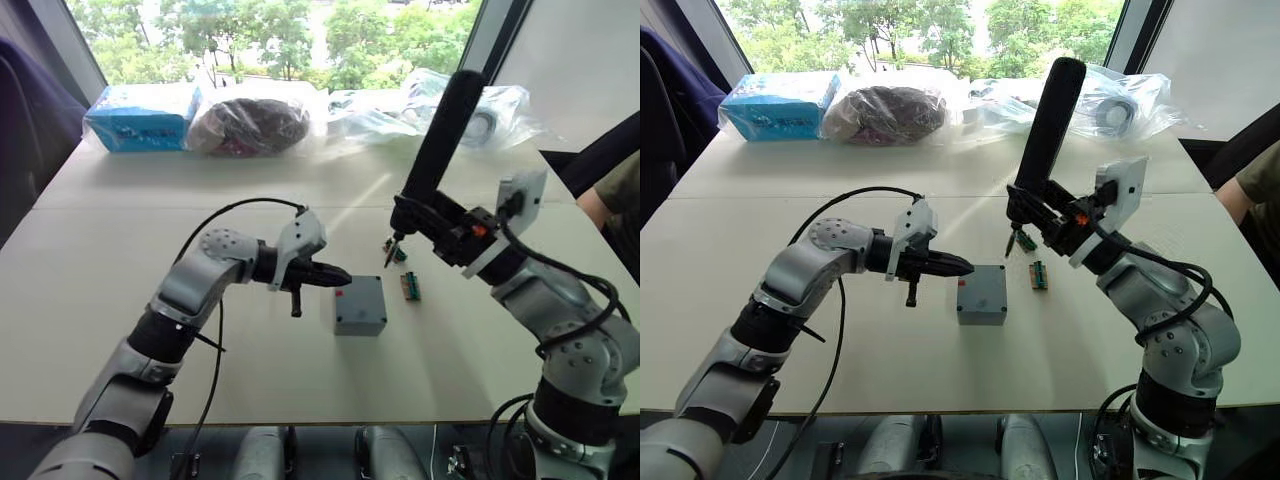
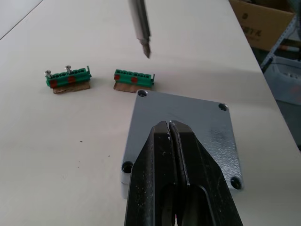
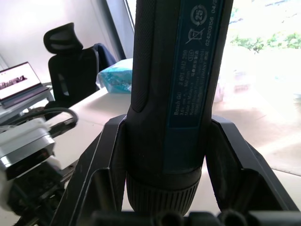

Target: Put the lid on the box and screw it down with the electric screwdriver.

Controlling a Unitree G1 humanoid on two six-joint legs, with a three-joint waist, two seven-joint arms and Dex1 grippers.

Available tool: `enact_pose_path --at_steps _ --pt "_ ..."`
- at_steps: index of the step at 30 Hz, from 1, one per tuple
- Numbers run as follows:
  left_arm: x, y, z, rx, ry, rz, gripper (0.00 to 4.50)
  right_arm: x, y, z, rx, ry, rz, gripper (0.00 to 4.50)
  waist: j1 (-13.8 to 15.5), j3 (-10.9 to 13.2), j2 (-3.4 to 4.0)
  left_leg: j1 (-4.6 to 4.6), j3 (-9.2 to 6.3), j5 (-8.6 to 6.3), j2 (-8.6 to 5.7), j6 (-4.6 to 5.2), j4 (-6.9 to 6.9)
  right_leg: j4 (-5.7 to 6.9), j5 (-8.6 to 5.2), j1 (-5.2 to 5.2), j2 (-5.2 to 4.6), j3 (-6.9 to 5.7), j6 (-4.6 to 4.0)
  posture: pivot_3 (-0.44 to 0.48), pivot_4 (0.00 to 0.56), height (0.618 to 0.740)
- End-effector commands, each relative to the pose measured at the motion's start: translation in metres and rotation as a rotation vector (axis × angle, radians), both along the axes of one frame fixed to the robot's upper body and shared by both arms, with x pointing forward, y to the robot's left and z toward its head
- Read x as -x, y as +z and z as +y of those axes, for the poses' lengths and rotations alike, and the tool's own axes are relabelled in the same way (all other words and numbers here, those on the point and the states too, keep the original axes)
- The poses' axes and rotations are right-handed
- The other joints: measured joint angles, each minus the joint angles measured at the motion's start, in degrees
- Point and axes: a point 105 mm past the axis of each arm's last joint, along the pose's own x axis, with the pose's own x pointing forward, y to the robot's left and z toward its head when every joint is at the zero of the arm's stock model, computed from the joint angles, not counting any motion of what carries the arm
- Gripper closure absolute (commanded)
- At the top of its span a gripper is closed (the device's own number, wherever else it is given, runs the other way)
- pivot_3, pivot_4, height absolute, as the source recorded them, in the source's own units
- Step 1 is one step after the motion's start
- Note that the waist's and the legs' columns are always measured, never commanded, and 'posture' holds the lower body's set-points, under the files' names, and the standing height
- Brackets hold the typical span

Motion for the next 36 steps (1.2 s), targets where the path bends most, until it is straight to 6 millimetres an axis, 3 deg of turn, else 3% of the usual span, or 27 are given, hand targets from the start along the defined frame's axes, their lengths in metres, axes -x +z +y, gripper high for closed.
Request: enact_pose_path --at_steps 1,6,23,36 --pt "0.001 -0.003 -0.008 -0.022 -0.026 -0.041 4.5 0.008 0.014 0.008 0.023 0.014 -0.11 2.68 -0.01 0.0 0.0 0.0 0.0 0.0 0.0 0.0 0.0 0.0 0.0 0.0 0.0 0.0 0.0 0.0 0.15 0.74" --pt "0.005 -0.017 -0.008 -0.082 -0.06 -0.06 4.5 0.005 0.004 0.007 0.067 -0.018 -0.12 2.68 0.05 0.0 0.0 0.03 -0.02 -0.09 0.0 0.15 0.0 0.0 0.0 0.01 0.03 -0.01 0.0 0.0 0.15 0.74" --pt "0.003 -0.018 -0.006 -0.087 -0.049 -0.055 4.5 -0.006 -0.013 0.005 0.054 -0.086 -0.119 2.68 0.04 0.0 -0.01 0.12 -0.02 -0.09 0.01 0.15 0.0 0.0 0.0 0.1 0.02 -0.01 0.0 0.0 0.15 0.74" --pt "0.003 -0.018 -0.007 -0.084 -0.051 -0.055 4.5 -0.002 0.003 0.007 0.009 -0.078 -0.156 2.68 0.05 0.0 -0.01 0.15 -0.02 -0.09 0.02 0.15 0.0 0.01 0.0 0.13 0.02 -0.01 0.0 0.0 0.15 0.74"
